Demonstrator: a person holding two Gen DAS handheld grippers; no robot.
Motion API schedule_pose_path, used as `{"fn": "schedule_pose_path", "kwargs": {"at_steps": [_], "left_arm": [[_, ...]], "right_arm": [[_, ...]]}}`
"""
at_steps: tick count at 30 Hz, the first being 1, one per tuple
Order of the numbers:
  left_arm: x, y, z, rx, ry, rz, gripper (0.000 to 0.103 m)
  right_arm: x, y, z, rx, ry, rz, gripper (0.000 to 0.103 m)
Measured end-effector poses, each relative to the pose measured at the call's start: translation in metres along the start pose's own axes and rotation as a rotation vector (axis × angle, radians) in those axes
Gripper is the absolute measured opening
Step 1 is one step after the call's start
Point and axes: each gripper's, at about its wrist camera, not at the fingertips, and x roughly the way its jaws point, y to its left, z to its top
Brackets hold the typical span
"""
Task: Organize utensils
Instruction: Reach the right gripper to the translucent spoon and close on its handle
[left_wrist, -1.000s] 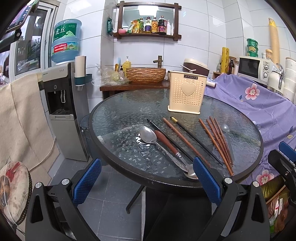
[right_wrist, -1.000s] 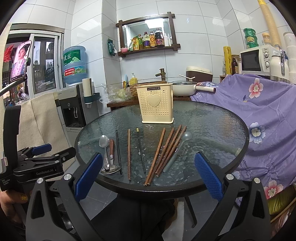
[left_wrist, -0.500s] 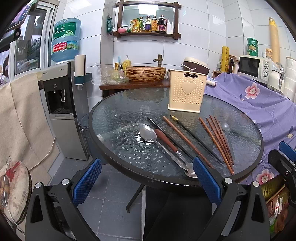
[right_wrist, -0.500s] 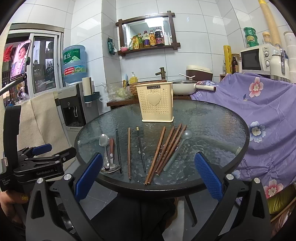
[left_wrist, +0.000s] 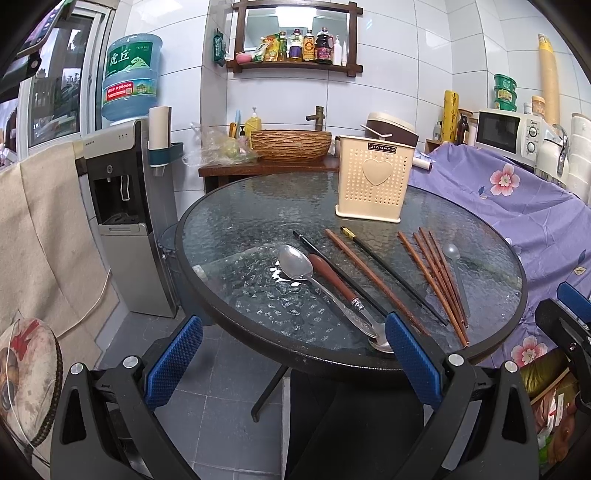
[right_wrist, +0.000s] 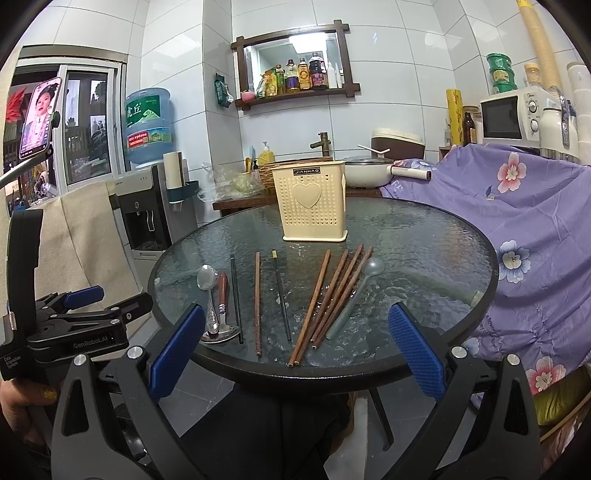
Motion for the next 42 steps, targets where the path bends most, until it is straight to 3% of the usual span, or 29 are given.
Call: {"fn": "schedule_pose_path", "kwargs": {"at_steps": [9,20,26,32,38,42], "left_arm": [[0.008,0.002,0.001,0.001,0.017,-0.012,0.097],[0.034,0.030,0.007,-0.023,0.048,0.032,0.097],[0.059,0.031,0.013,-0.005,0.106,0.014,0.095],[0.091,0.030,0.026,-0.009,0.176,-0.036,0.081],[0.113,0.036,0.040,-0.027,0.193,-0.049,0.080],[0.122,0.039,0.045,-0.032,0.200,-0.047,0.079]], "right_arm": [[0.016,0.000,-0.004,-0.016,0.043,-0.003,0.098],[0.042,-0.017,0.009,-0.007,0.116,-0.024,0.096],[0.068,-0.035,0.015,0.033,0.187,-0.041,0.088],[0.105,-0.056,0.027,0.064,0.262,-0.103,0.079],[0.147,-0.085,0.039,0.138,0.363,-0.132,0.063],[0.169,-0.085,0.044,0.088,0.390,-0.194,0.057]]}}
